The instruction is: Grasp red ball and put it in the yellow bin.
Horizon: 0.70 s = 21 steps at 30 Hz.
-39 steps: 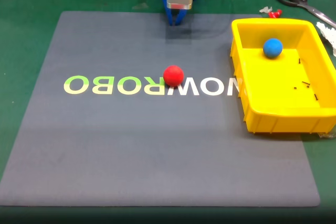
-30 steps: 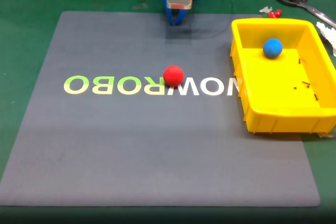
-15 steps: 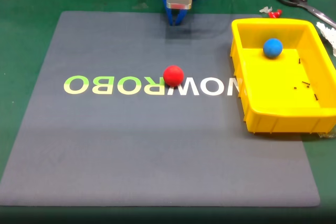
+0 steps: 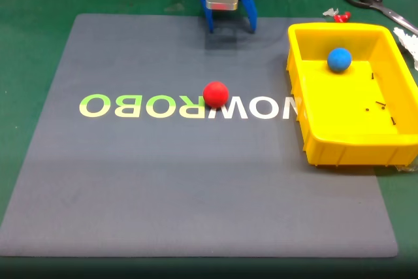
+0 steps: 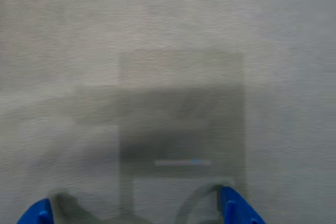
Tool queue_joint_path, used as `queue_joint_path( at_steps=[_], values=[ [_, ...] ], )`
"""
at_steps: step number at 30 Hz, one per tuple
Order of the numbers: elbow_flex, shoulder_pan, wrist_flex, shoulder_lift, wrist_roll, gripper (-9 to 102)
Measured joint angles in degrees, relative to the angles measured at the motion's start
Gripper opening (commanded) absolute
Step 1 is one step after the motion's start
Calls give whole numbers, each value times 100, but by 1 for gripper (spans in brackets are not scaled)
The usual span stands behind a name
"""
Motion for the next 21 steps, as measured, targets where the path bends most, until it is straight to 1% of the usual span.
queue_joint_path(
  at_steps=[3,7,15,21],
  values=[
    [-387,185,-176,-369,-176,37],
    [-1327,220,-606,-1503,-193,37],
    [-2900,70,-888,-3349,-44,36],
    [-3551,88,-1477,-4588,-44,36]
  ],
)
